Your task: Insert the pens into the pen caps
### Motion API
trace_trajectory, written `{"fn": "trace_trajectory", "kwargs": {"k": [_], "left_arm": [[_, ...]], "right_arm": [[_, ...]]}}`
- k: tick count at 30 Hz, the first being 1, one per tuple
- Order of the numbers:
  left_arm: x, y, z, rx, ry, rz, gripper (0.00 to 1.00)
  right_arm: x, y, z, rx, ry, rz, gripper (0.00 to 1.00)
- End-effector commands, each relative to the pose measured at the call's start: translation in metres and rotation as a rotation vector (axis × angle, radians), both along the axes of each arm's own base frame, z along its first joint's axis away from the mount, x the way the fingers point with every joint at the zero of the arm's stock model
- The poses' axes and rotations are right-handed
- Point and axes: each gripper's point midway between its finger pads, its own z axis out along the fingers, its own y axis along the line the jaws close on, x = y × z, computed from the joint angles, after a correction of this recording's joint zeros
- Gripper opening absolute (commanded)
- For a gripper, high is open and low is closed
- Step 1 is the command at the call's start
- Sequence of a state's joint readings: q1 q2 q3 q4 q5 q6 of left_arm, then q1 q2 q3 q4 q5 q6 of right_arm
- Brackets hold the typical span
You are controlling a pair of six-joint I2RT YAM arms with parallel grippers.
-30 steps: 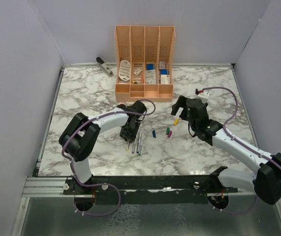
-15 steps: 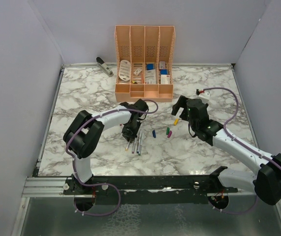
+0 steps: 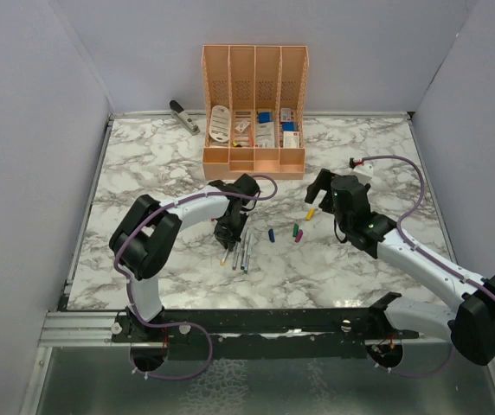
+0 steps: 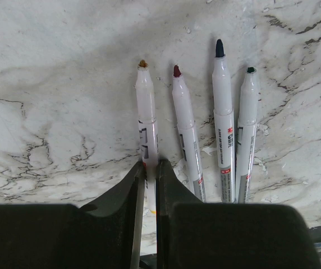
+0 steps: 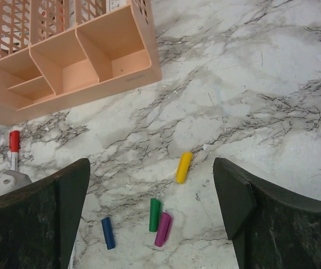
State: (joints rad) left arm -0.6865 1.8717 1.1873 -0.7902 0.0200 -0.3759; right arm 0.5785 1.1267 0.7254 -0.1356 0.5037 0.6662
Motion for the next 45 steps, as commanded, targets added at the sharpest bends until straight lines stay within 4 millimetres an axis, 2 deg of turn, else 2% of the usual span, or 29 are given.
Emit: {"fn": "trace_trajectory", "kwargs": {"k": [1, 4, 7, 12, 15, 21, 23, 28, 35, 40, 45], "left_arm": [[-0.009, 0.019, -0.066, 0.059, 0.025, 0.011, 0.0], [-0.003, 0.02, -0.058, 0.047, -0.003, 0.02, 0.0], [0.007, 0.019, -0.041, 0.021, -0.048, 0.038, 0.0], [0.028, 0.013, 0.002, -0.021, -0.16, 0.048, 0.0], [0.037, 0.01, 0.025, -0.045, -0.211, 0.05, 0.0], [0.042, 0.012, 0.061, -0.076, -0.29, 0.073, 0.0], [0.044, 0.015, 0.071, -0.076, -0.318, 0.083, 0.0], [0.055, 0.02, 0.101, -0.093, -0.432, 0.121, 0.0], [0.065, 0.028, 0.142, -0.184, -0.635, 0.174, 0.0], [0.064, 0.03, 0.158, -0.261, -0.71, 0.2, 0.0], [0.061, 0.031, 0.156, -0.272, -0.702, 0.206, 0.0]], "right_arm": [[-0.001, -0.01, -0.009, -0.021, 0.028, -0.048, 0.89], [-0.001, -0.01, -0.019, -0.044, 0.063, -0.051, 0.88], [-0.002, -0.013, -0.032, -0.091, 0.119, -0.065, 0.87], [-0.005, -0.018, -0.065, -0.192, 0.269, -0.091, 0.85], [-0.005, -0.019, -0.077, -0.221, 0.316, -0.096, 0.83], [0.0, -0.011, -0.082, -0.206, 0.307, -0.066, 0.79], [0.002, -0.009, -0.086, -0.214, 0.313, -0.061, 0.75], [0.006, -0.005, -0.104, -0.242, 0.366, -0.053, 0.63], [0.012, 0.005, -0.123, -0.227, 0.405, -0.045, 0.58], [0.018, 0.011, -0.128, -0.22, 0.41, -0.042, 0.54], [0.022, 0.021, -0.132, -0.2, 0.421, -0.014, 0.51]]}}
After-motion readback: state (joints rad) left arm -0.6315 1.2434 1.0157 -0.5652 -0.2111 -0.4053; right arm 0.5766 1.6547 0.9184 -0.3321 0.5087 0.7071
